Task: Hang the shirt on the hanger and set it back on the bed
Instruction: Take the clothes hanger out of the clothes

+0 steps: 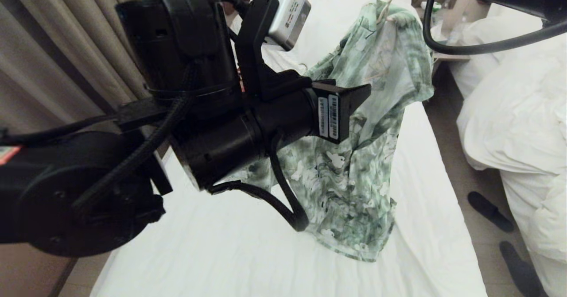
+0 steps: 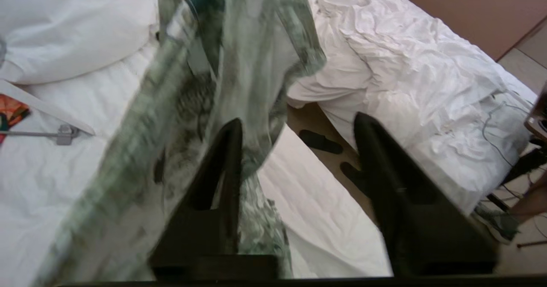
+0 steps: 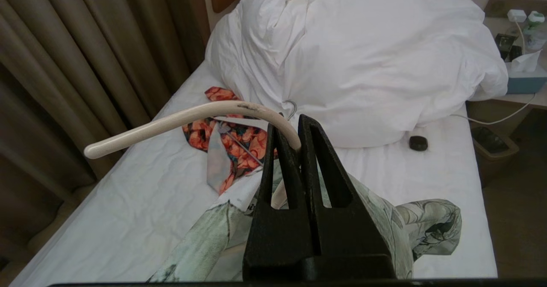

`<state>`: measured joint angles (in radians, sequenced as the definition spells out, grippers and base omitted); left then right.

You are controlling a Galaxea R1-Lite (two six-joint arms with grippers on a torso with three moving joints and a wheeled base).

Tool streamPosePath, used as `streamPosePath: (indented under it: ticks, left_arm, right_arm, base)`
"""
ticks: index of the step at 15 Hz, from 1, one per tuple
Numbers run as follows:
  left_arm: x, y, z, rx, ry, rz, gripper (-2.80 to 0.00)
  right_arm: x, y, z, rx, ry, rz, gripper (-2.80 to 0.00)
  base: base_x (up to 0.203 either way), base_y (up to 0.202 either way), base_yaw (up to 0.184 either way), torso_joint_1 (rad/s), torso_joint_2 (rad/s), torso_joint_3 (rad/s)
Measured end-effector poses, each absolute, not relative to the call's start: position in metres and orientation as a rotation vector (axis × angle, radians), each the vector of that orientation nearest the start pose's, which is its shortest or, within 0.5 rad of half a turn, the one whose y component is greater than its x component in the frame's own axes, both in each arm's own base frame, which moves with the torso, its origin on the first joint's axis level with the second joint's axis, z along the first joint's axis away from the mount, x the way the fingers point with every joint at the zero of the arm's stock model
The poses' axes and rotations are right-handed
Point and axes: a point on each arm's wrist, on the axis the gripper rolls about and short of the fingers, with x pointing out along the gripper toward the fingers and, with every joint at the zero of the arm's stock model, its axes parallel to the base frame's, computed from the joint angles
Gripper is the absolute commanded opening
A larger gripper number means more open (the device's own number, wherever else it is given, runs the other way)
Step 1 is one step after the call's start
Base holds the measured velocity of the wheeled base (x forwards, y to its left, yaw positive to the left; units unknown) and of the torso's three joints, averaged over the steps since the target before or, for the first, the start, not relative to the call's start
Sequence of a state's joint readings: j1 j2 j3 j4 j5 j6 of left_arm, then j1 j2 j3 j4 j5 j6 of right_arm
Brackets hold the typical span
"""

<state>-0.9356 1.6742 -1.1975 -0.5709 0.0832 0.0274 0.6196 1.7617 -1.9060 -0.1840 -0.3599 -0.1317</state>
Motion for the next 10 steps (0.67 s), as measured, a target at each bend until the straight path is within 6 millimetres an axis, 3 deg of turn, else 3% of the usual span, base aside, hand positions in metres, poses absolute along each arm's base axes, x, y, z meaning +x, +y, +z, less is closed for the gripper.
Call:
streamPosePath:
  ticks: [6,10]
  left_arm:
    - [0.206,-0.264,0.297,-0.026,-0.107,-0.828,0.00]
    - [0.205,-0.259,0.291,-0.013,-0.088,-0.822,0.00]
  right_arm:
    - [0.261,0.175,0.427,0.026,-0.309,0.235,-2.80]
    - [0.264,0.170,0.427,0.022,-0.311,0.223,-2.80]
  base:
    - [0.000,0.000,0.000,0.000,0.00,0.000]
    - [0.000,0.000,0.000,0.000,0.00,0.000]
